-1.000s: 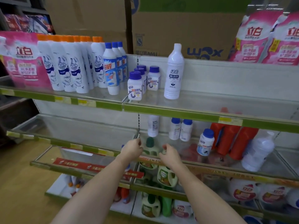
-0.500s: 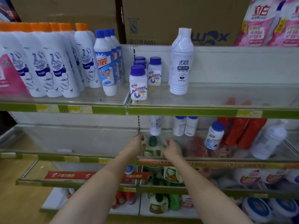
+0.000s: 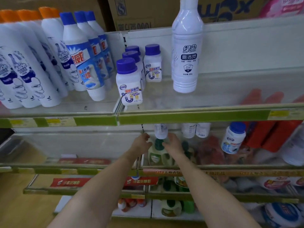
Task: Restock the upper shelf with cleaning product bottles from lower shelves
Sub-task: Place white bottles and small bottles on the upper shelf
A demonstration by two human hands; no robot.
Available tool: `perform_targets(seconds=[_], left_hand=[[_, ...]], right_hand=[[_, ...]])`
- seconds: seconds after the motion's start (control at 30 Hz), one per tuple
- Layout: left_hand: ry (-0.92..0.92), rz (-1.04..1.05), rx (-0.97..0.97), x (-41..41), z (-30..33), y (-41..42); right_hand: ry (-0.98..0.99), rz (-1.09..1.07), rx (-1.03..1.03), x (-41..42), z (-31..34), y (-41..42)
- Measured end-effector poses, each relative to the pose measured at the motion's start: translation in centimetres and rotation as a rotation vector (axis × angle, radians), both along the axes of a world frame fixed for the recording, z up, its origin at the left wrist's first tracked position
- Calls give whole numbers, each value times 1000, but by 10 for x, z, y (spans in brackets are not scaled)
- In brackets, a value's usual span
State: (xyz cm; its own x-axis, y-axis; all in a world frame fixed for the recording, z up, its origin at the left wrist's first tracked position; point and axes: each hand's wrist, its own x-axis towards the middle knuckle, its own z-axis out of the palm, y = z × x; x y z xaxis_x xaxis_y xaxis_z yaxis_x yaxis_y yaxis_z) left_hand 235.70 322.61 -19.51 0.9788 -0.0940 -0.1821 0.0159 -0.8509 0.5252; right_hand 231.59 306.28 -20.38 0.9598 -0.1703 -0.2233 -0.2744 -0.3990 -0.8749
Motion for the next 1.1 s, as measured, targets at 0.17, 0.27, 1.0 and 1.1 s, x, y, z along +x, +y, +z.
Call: perform_targets(seconds=[0.17,0.27,1.0,1.1], left_hand=[[6,68,-91,23,-14,0],[3,92,-113,31,-20,2],[-46,217,-68,20,-11,60],[-29,238,-76,11,-8,75]], right_hand=[[-23,62,-39,42,-15,-8],[1,81,-3,62,-20,-11],[-45,46,45,78,-27,63],[-18,71,75,65,-25,72]])
